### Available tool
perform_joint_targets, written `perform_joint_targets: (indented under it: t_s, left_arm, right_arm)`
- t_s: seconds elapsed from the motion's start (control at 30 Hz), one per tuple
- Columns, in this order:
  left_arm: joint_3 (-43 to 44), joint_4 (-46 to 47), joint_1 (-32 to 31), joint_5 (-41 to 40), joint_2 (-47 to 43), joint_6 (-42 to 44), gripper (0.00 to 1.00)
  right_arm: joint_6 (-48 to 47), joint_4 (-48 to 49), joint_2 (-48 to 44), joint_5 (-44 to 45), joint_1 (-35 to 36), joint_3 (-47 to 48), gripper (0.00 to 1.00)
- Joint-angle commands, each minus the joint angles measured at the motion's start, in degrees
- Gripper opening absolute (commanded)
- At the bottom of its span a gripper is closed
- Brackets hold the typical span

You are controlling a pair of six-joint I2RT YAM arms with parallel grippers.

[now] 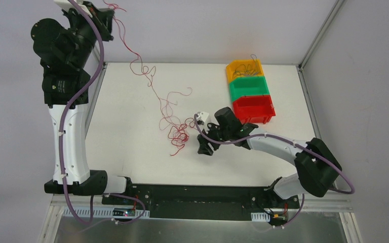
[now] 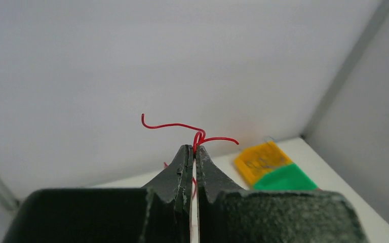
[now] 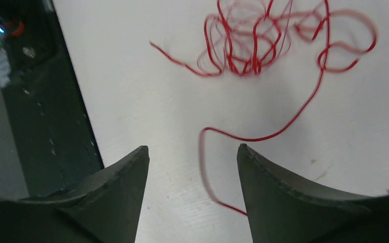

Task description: Untangle the cables

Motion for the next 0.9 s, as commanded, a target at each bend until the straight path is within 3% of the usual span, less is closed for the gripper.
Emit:
perform_joint_targets:
  t_s: [0.0,0.2,0.4,0.53,0.87]
  left_arm:
    - [-10.27,5.61,0.21,22.00,-6.02,-16.95,0.00]
    - [-20.41,14.15,0.16,35.60,-8.49,-28.64,0.00]
    - [-22.42,19.71,0.14,46.30,-7.45,-36.66,0.00]
    - [-22.98,20.24,-0.38,49.11,-7.50,-38.01,0.00]
    - [-24.40,20.32,-3.09,51.55,-8.08,-37.65,0.00]
  right_arm:
    - [2.80,-2.24,-8.63,-4.44,-0.22,8.91,0.69]
    - [10.72,1.49,-10.37,-4.25,-0.29,20.82,0.70]
    - [13.49,15.85,-7.21,1.73,-1.33,27.40,0.63]
    - [13.25,22.46,-4.16,2.40,-1.85,30.10,0.59]
    - [14.16,26.97,3.75,4.09,-1.74,38.71,0.62]
